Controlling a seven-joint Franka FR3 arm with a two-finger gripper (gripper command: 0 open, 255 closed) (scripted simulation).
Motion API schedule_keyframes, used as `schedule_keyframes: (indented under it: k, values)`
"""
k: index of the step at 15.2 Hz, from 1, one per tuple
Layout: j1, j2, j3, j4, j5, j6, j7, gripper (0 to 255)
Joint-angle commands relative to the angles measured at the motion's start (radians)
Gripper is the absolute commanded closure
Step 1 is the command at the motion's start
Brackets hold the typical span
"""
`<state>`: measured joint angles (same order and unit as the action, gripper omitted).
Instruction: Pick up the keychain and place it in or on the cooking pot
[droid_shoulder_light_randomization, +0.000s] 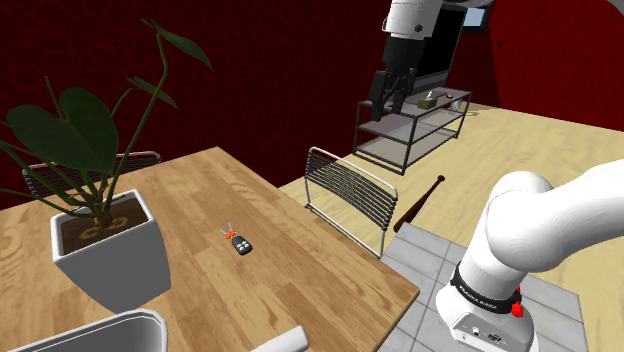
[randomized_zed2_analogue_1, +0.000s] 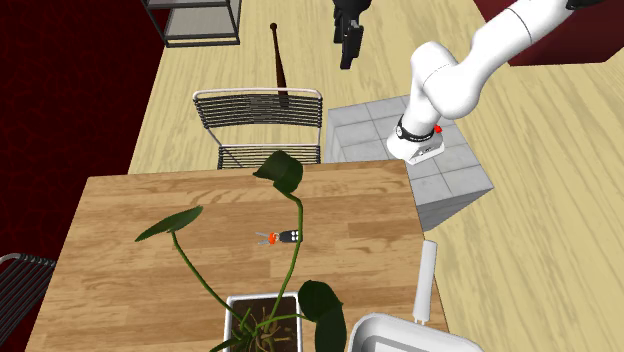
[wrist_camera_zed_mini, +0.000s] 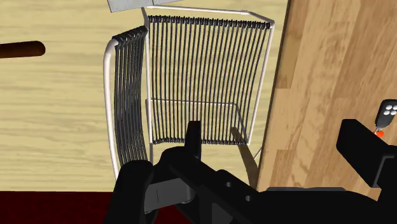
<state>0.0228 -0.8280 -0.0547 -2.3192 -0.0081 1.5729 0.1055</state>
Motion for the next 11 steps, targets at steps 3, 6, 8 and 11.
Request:
schedule_keyframes:
  k: [3,6,8,11]
  values:
    - [0.012,0.039,0.027,-0.013,0.020,0.045,0.028,0]
    - [0.029,0.107,0.067,-0.024,0.047,0.114,0.068,0]
    - [0.041,0.157,0.093,-0.025,0.063,0.158,0.094,0]
    - [0.057,0.238,0.132,-0.017,0.083,0.224,0.131,0]
